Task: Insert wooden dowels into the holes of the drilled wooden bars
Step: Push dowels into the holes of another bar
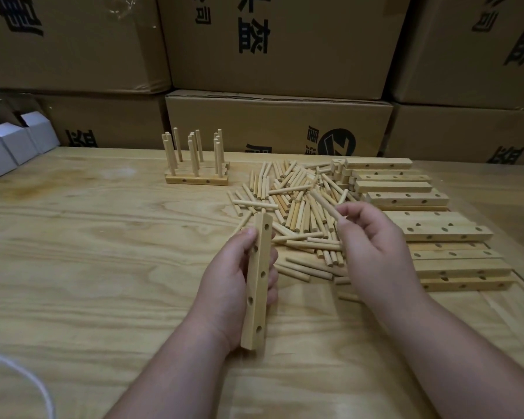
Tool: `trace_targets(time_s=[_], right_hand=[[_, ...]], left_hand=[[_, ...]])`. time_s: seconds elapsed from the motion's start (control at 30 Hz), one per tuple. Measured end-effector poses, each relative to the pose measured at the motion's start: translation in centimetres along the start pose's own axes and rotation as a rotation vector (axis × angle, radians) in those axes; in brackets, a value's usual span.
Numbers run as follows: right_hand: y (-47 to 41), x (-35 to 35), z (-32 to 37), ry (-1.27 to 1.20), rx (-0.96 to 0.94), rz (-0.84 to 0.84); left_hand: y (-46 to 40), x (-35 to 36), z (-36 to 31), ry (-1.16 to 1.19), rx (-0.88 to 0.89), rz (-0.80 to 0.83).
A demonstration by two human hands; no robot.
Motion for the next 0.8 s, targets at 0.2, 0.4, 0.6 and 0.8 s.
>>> trace_targets(time_s=[0.2,0.4,0.6,0.8], right_hand=[[-1.0,0.1,1.9,0.171,0.082,0.157],[-0.7,0.1,4.8,0.219,-0.006,0.255],[0.0,1.0,5.7,0.255,-0.042,0.3],[-0.1,1.1,5.1,0.287,-0.048,0.268]], left_hand=[[-0.2,-0.8,0.0,-0.019,0.024,-0.066],[-0.4,-0.8,0.0,0.001,0.034,-0.07],[-0.4,-0.7,-0.1,0.0,0.042,-0.063],[-0.4,-0.5,-0.1,-0.017,0.046,-0.034]])
Point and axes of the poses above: each hand's wrist, its own y-axis away from the middle knuckle, its own x-axis out of the palm, z = x × y, the point moved 9 cm from there along -y, towards the middle knuckle, and after that the axes turned 3 degrees about -y, right-handed, at the moved point
